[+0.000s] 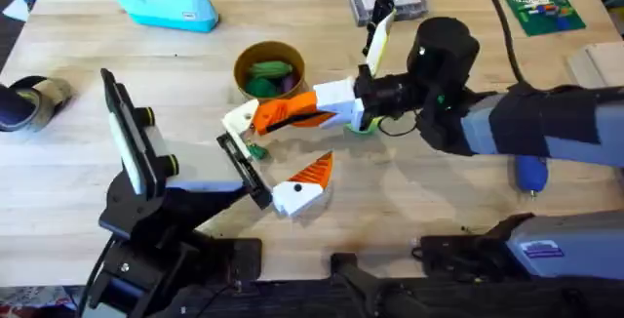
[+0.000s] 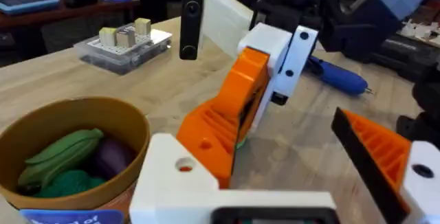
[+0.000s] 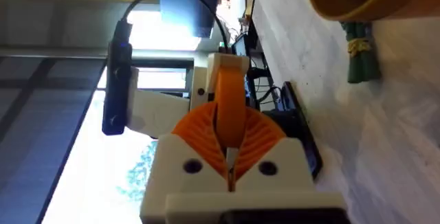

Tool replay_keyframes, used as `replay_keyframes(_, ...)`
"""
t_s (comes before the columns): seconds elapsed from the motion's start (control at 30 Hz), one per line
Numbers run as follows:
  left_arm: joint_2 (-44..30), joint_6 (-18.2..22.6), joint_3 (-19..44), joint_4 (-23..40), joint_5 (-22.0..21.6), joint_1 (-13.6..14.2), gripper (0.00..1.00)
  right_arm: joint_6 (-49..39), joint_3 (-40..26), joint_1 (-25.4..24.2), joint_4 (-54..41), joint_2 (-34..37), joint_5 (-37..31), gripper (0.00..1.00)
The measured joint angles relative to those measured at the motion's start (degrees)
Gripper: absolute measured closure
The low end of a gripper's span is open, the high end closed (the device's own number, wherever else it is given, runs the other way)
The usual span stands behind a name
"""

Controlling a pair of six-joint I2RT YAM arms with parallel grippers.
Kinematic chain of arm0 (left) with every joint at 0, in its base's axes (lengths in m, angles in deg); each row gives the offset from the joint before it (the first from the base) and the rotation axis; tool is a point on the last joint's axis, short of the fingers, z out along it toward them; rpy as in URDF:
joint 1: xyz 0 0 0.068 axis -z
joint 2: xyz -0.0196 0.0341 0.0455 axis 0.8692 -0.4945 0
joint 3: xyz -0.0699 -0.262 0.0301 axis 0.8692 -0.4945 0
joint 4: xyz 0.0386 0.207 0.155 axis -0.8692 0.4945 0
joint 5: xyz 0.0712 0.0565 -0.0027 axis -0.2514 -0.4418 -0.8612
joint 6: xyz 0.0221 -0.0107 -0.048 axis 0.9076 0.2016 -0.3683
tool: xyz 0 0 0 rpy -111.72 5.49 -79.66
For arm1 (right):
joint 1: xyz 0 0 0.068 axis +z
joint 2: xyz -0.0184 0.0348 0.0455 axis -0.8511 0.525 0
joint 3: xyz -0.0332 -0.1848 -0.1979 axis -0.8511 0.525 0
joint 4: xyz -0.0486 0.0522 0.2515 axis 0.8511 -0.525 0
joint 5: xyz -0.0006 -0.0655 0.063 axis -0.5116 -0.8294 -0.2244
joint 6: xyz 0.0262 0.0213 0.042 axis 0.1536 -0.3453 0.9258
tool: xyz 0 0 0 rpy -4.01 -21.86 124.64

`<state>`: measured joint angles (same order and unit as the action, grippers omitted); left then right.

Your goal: Pick up the gripper from the table and insert it into the empty holder that is missing its gripper. Then pick up a screw, insert it into the mounting hole, and use the screwdriver to tighten it. Finally, clean up the table by picking up the vegetable and placing it into the bucket.

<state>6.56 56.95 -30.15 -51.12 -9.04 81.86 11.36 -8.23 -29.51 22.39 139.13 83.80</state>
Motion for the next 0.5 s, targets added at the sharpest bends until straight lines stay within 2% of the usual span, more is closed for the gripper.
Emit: replay_keyframes(0.5, 0.0, -0.44, 0.0, 0.02, -2.43, -0.35, 0.007, 0.67, -2.21, 1.28, 0.18, 2.3, -1.68, 0.992)
